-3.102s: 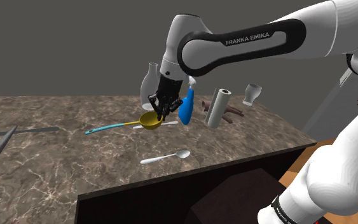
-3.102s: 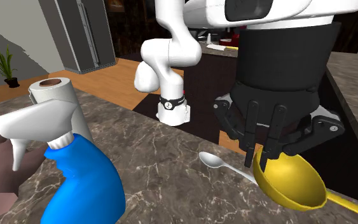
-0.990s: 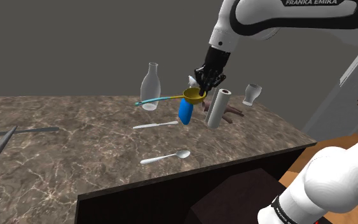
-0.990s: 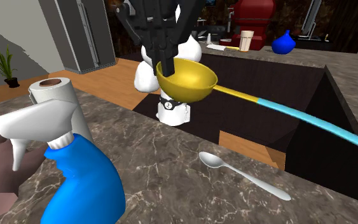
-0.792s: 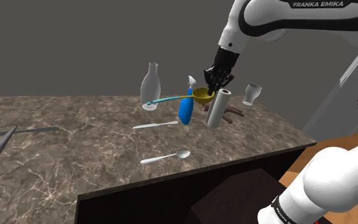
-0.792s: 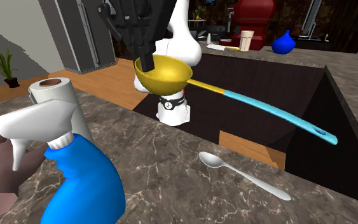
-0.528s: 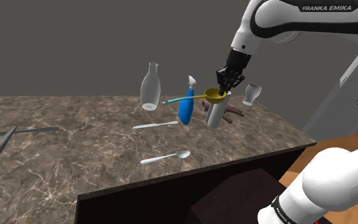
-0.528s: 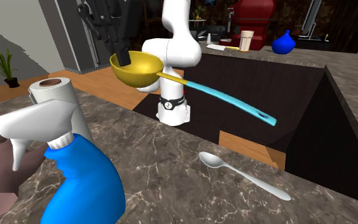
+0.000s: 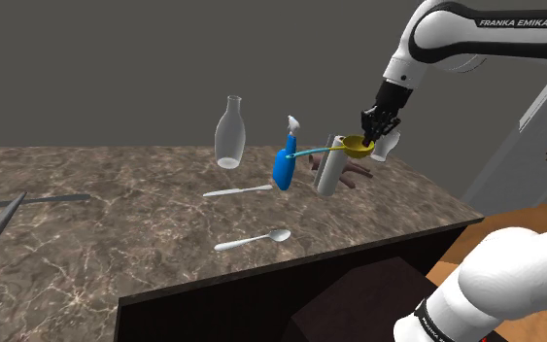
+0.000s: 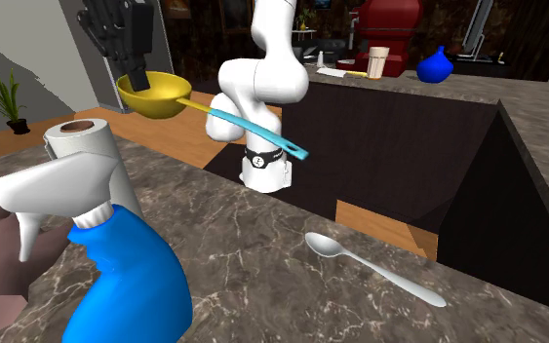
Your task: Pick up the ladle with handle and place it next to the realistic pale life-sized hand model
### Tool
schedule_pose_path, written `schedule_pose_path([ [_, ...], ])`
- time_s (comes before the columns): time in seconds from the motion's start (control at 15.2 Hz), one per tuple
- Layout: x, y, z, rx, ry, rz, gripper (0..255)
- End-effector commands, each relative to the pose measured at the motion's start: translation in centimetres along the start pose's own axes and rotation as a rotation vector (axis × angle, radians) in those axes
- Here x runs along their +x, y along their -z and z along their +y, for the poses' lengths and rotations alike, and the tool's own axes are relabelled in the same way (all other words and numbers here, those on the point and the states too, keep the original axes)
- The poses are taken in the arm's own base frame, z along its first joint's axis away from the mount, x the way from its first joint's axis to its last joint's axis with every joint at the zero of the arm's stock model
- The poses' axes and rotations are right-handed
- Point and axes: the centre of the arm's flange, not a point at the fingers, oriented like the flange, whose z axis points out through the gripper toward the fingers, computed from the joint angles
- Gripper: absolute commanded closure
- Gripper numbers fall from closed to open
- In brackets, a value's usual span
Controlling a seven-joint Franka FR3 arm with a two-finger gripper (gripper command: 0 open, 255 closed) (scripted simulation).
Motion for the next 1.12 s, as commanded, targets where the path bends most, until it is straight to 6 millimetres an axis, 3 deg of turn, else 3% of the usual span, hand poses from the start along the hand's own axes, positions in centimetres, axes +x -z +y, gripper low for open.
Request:
schedule_pose_path([
  [0.0, -0.1, 0.4, 3.0, 0.0, 0.001, 0.0, 255],
  [1.06, -0.2, 2.5, 24.0, 0.0, 0.001, 0.0, 255],
])
